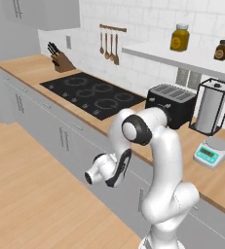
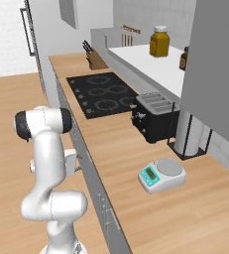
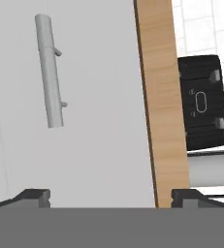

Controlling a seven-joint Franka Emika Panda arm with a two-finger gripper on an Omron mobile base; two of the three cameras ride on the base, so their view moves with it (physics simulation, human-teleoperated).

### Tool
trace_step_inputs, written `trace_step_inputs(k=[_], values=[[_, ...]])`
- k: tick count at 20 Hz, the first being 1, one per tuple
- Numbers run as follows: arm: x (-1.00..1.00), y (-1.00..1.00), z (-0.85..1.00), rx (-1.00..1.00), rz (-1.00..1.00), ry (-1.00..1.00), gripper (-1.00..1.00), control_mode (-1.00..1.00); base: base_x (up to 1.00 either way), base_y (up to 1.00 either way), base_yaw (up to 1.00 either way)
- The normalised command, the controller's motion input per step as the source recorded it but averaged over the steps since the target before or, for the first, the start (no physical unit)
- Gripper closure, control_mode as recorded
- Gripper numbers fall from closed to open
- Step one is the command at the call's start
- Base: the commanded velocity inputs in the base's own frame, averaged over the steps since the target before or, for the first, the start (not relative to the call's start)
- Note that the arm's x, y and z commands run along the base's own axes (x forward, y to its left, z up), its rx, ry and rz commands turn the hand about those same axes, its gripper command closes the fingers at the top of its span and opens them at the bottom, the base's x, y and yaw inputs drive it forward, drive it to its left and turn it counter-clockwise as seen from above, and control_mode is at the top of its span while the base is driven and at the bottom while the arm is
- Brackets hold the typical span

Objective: Take a straw from the drawer in front and place it inside the glass cup on the dining counter.

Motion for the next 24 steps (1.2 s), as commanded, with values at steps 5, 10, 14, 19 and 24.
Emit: trace_step_inputs(k=[5, 10, 14, 19, 24], values=[[0.54, 0.00, -0.24, 0.01, 0.05, 0.03, -1.00, -1.00, 0.00, 0.00, 0.00], [0.62, 0.00, -0.38, 0.00, 0.01, 0.02, -1.00, -1.00, 0.00, 0.00, 0.00], [0.47, 0.00, -0.51, 0.00, 0.00, 0.04, -1.00, -1.00, 0.00, 0.00, 0.00], [0.37, 0.02, -0.50, 0.00, 0.00, 0.01, -1.00, -1.00, 0.00, 0.00, 0.00], [0.31, 0.01, -0.36, 0.00, 0.00, 0.00, -1.00, -1.00, 0.00, 0.00, 0.00]])
